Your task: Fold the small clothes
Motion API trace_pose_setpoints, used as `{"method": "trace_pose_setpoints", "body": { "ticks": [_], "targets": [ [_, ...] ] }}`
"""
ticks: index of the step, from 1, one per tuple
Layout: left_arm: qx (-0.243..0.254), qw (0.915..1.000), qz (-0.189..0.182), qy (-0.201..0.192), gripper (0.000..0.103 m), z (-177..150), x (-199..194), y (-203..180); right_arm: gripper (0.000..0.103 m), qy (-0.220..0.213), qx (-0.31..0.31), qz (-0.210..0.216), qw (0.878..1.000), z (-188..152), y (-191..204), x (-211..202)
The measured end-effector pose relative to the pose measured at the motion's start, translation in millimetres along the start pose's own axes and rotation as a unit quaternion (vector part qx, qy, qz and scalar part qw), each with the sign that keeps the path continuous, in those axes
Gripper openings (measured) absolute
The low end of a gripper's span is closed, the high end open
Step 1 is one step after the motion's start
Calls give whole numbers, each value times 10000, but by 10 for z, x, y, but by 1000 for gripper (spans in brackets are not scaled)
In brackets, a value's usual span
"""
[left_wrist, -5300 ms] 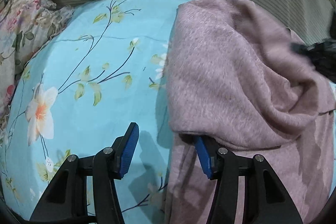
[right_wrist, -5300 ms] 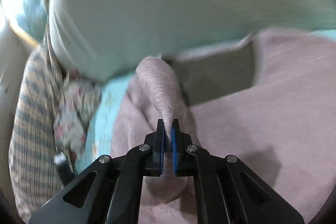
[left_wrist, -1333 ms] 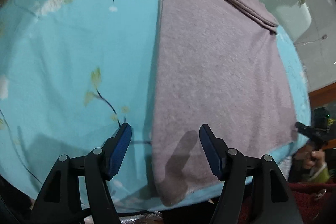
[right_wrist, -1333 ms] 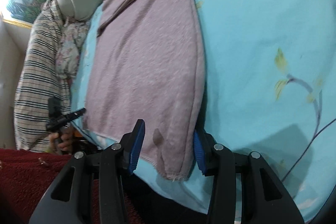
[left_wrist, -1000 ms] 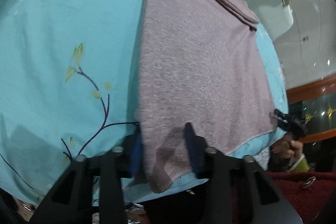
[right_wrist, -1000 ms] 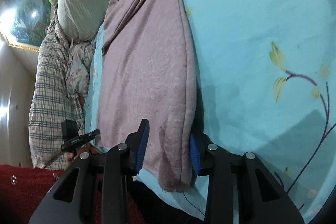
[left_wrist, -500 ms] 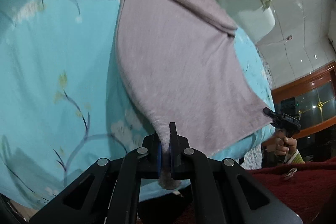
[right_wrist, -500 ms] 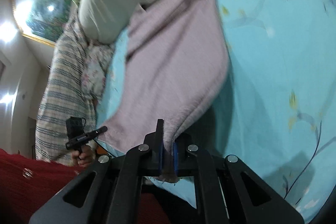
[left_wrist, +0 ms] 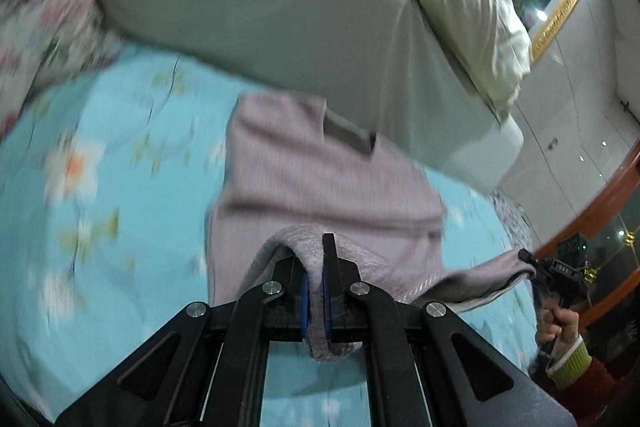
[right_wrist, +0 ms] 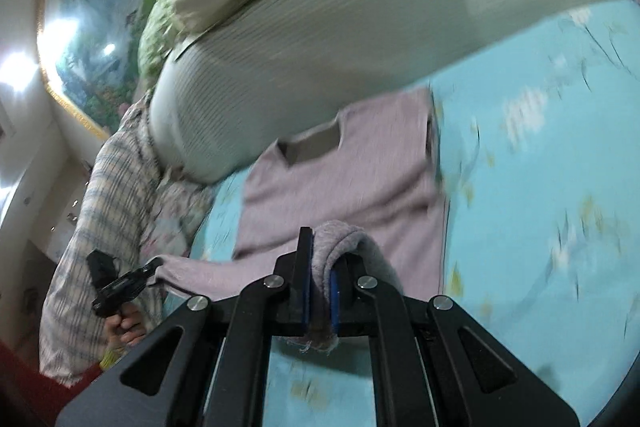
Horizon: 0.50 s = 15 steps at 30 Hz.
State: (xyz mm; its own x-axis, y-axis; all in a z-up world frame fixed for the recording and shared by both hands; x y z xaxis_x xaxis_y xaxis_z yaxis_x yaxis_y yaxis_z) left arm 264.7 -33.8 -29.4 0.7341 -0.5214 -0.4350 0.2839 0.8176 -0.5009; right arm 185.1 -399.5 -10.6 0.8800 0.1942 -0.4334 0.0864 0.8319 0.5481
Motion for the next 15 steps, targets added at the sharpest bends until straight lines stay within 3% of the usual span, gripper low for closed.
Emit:
{"method": "trace_pose_setpoints", "body": {
  "ticks": [7, 15],
  "targets": [
    [-191, 9988, 412, -196, 3, 638, 1029, 195, 8, -74, 137, -324, 9994, 579, -393, 905],
    [-16, 9949, 1005, 115, 3, 792, 2125, 501, 9, 478, 46, -984, 9940, 563, -922, 1694]
  ]
}}
Point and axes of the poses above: each gripper's, at about its wrist camera, not at the fingertips, and x roughly the way its jaws point, y to its left, z to its top, the point moved 10 cm from there along x, roughly the way its jaws point, and after that the axes turned 12 degrees about -y, right-handed, at the moved point
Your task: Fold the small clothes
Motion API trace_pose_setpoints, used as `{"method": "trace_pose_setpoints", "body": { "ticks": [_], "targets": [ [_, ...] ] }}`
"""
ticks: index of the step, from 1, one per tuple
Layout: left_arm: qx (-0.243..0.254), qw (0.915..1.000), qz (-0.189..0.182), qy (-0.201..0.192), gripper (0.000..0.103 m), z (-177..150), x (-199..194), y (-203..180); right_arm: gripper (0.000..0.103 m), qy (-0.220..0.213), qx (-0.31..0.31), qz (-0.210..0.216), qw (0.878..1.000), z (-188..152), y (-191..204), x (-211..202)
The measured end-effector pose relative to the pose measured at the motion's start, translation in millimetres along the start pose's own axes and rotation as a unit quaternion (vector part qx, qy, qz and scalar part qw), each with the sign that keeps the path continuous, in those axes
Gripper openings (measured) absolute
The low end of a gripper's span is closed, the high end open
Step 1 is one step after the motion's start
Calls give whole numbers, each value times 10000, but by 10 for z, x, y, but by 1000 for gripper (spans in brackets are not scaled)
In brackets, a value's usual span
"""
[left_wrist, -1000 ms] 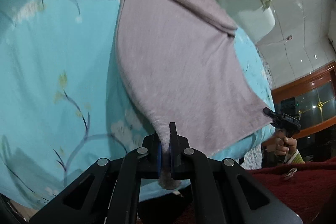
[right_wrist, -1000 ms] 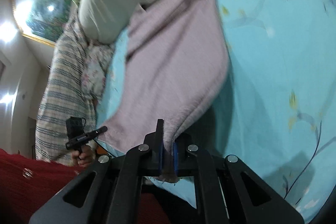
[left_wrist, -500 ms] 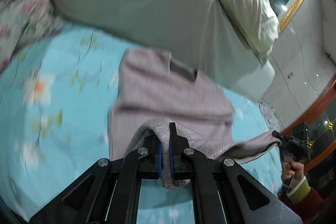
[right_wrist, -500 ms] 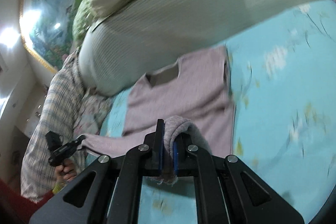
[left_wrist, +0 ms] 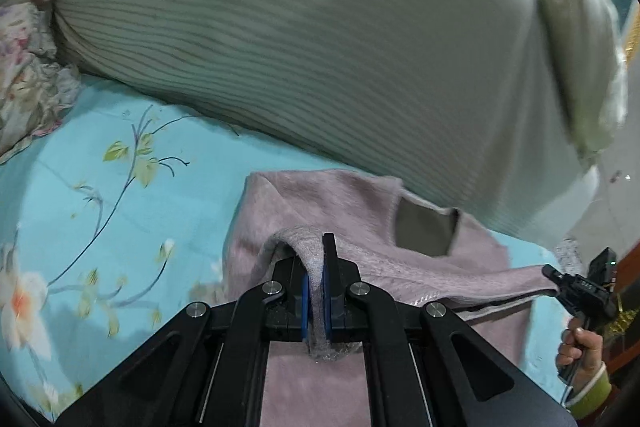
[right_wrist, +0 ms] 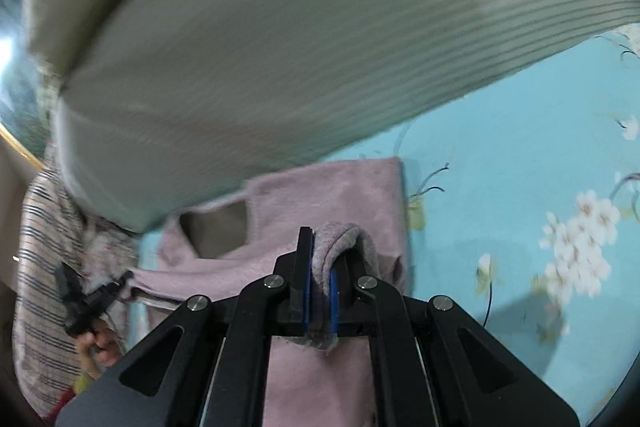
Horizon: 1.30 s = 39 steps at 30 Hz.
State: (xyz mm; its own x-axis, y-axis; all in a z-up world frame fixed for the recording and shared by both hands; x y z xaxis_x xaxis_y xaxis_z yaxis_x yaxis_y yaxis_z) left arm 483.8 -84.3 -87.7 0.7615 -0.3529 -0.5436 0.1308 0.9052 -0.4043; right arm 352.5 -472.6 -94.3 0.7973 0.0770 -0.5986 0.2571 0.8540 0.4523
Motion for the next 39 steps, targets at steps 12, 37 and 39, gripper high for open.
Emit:
{"method": "trace_pose_setpoints", "body": {
  "ticks": [12, 37, 39],
  "targets": [
    [-86, 9990, 255, 346, 52, -345, 321, 178, 35, -102, 175, 9, 9998, -36, -135, -425],
    [1092, 9899, 867, 260, 36, -226, 772, -181, 23, -216, -627, -945, 9933, 255, -73, 11],
    [767, 9920, 995, 108, 46, -99, 688, -36, 23, -186, -591, -866, 9943, 178, -58, -98]
  ]
}}
Point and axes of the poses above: each gripper's, at about its wrist camera, not at the fingertips, and x roughly the way its jaws point, y to its left, z to its top, the point moved 10 cm from there along x, roughly the way its jaws point, and after that the axes turned 12 degrees about -y, right-handed, at the moved point
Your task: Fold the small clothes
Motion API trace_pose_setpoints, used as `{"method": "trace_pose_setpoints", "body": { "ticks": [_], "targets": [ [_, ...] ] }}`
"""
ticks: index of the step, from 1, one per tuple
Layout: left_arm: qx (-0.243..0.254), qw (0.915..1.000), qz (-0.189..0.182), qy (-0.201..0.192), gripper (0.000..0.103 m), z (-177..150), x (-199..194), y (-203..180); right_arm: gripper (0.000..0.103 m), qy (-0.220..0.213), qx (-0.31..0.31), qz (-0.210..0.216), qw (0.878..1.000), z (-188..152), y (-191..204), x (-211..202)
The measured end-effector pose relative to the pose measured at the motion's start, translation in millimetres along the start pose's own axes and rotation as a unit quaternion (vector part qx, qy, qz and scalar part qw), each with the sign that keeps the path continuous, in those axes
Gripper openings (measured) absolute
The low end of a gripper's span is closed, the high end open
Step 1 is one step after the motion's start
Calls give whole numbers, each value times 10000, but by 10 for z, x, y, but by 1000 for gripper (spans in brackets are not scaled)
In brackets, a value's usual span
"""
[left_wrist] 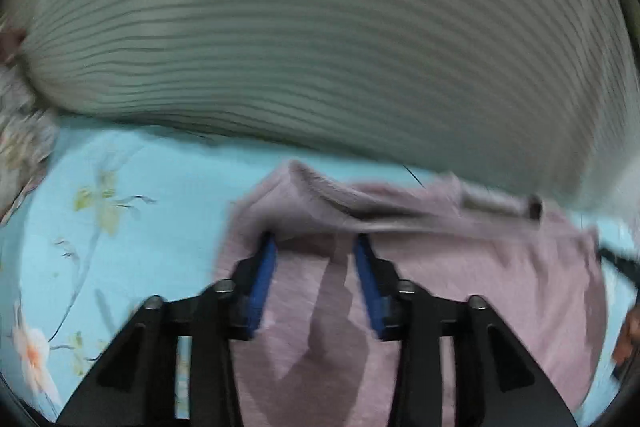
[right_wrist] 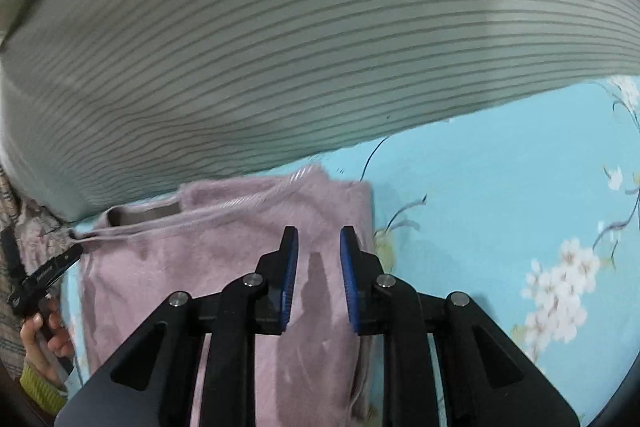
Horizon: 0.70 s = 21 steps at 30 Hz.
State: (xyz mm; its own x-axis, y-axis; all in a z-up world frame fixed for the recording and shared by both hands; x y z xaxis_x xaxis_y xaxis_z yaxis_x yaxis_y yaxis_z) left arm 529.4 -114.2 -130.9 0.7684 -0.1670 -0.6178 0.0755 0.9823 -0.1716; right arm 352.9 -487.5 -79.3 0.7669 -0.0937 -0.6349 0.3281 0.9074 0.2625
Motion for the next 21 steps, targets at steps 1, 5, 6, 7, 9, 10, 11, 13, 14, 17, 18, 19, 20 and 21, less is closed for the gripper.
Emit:
{"method": "trace_pose_setpoints", "body": {
  "ticks": [1, 5, 6, 7, 9, 10, 11, 13, 14, 17, 18, 19, 20, 21],
  "targets": [
    [-207, 9998, 31, -34, 47, 19, -50, 99, 23, 20, 13, 82, 10000, -57, 30, -74],
    [-588, 9982, 57, -32, 51, -136, -298, 290, 24, 138, 21, 336, 9993, -332, 190, -316],
    [-724, 9974, -28, 5, 51, -238, -398, 311, 25, 202, 35, 409, 9990, -433, 208, -378],
    [-810, 9967, -83, 30, 52, -325, -473, 311, 26, 286, 62, 465, 9985, -539, 232, -433],
    [-959, 9951, -185, 139, 53, -573, -670, 309, 32, 432, 132, 553, 9974, -737, 285, -562],
    [-1017, 9944, -235, 179, 53, -668, -729, 280, 34, 493, 170, 603, 9968, -849, 329, -620],
    [-1108, 9930, -326, 266, 53, -808, -835, 280, 38, 542, 187, 639, 9963, -952, 422, -642],
    [-1201, 9908, -458, 421, 53, -1125, -1067, 221, 41, 654, 206, 701, 9952, -1156, 493, -735],
    [-1225, 9900, -495, 488, 55, -1265, -1172, 176, 41, 703, 210, 701, 9948, -1239, 564, -728],
    [-1337, 9861, -634, 757, 57, -1701, -1429, 56, 41, 873, 207, 721, 9934, -1508, 687, -769],
    [-1382, 9845, -679, 837, 57, -1807, -1490, 39, 41, 915, 216, 719, 9930, -1558, 693, -775],
    [-1426, 9830, -717, 913, 58, -1939, -1541, -3, 41, 964, 228, 716, 9925, -1623, 673, -793],
    [-1479, 9816, -717, 972, 59, -2037, -1576, -31, 42, 1012, 226, 719, 9920, -1669, 677, -806],
    [-1538, 9801, -723, 1022, 59, -2117, -1587, -60, 42, 1059, 217, 721, 9915, -1716, 690, -822]
  ]
}}
Point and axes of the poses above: each gripper's, at about its wrist camera, not at the fingertips, and x roughly the way its jaws point, y to its left, z to its top, the point moved 10 cm from there along x, roughly the way its jaws point, and after that the axes turned 12 degrees about -y, right-handed, at the moved point
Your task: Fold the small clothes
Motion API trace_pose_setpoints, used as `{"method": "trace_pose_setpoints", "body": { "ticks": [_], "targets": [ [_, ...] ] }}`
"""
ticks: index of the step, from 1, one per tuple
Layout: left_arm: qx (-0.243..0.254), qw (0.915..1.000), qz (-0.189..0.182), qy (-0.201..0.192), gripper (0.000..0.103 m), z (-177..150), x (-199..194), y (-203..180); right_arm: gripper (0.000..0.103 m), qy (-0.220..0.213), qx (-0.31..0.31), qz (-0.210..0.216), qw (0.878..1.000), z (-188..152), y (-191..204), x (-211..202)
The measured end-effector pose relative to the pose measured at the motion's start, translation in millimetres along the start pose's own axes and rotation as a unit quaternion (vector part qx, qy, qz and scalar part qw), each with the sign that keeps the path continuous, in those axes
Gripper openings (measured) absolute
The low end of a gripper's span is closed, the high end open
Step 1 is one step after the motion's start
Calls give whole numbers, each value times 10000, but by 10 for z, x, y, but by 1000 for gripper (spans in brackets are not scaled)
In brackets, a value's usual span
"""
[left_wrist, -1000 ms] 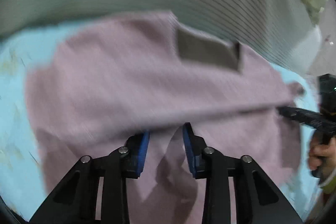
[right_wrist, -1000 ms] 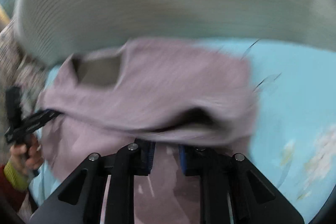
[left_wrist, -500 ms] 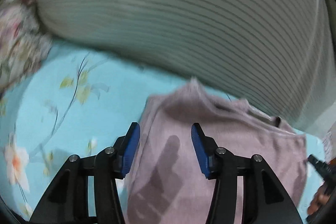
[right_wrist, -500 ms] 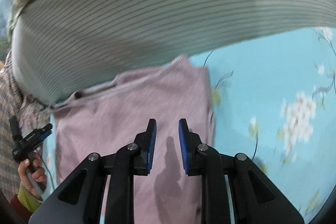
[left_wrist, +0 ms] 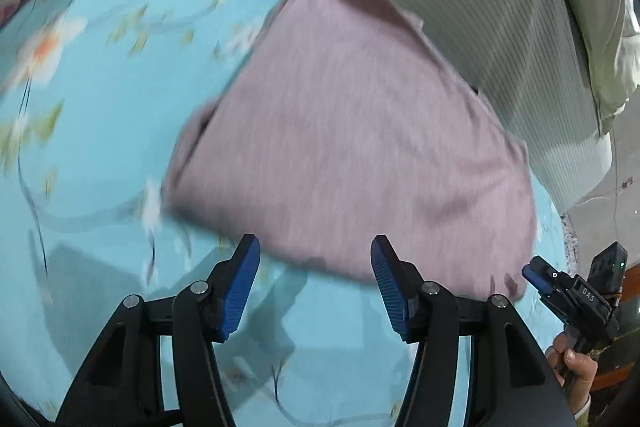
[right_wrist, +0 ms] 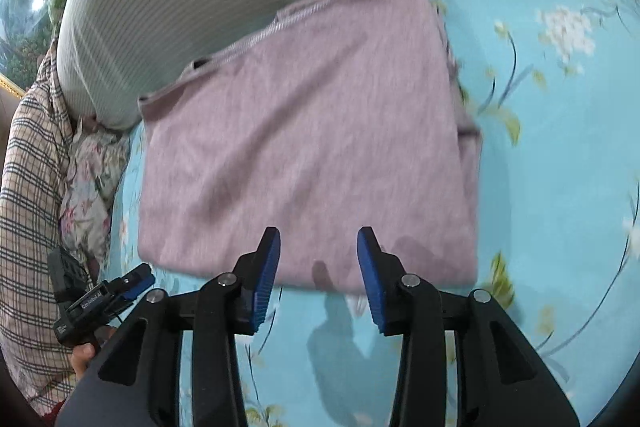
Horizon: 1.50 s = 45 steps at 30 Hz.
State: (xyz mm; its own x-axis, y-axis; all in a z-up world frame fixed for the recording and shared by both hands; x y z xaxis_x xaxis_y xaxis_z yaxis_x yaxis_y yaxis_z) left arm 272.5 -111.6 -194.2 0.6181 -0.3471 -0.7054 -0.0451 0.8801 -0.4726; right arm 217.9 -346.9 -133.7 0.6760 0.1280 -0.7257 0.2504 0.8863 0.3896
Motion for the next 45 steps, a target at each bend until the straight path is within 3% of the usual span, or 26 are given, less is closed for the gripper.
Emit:
{"method": "trace_pose_setpoints", "body": {
  "ticks": [8, 16, 23, 24, 26, 29, 34, 39, 42, 45],
  "targets": [
    [-453, 9989, -60, 77, 62, -214, -28, 138, 46, 141, -92, 41, 9998, -175, 78, -93],
    [-1200, 9922, -30, -333, 63, 102, 307, 214, 47, 114, -208, 0, 9997, -110, 41, -157],
    [-1930, 9774, 65, -854, 60, 463, 511, 391, 47, 179, -244, 28, 9995, -40, 27, -69],
    [-1918, 9774, 79, -887, 58, 504, 523, 394, 47, 177, -237, 39, 9996, -20, 27, -49],
    [-1820, 9790, 139, -912, 33, 568, 568, 385, 47, 161, -226, 52, 9996, -5, 33, -31],
    [-1737, 9808, -8, -887, 15, 601, 545, 363, 47, 125, -250, 107, 9996, 54, 49, -5],
    [-1009, 9895, -157, -1027, 10, 677, 288, 18, 47, 45, -210, 172, 9996, 176, 31, 51],
    [81, 9932, -550, -1019, 9, 689, 156, -716, 47, -142, 75, 275, 9995, 411, -44, 65],
    [937, 9881, -785, -928, 9, 579, 184, -1247, 47, -266, 249, 428, 9984, 578, -69, 51],
    [1844, 9759, -917, -715, 9, 346, 344, -1730, 47, -374, 502, 653, 9959, 757, -93, 58]
  ]
}}
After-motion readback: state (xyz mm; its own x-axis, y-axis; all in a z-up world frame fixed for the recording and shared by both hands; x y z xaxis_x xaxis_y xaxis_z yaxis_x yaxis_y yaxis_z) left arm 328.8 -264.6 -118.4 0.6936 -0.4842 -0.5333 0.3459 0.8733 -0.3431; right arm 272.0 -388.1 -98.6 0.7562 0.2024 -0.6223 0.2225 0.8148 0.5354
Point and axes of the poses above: each gripper's, at about its wrist camera, not at the fingertips, and x roughly the way its jaws point, y to its left, z to its top, the point moved 10 cm from there along x, roughly the way its jaws point, and after that the axes turned 12 degrees about -y, right-handed, at the moved point
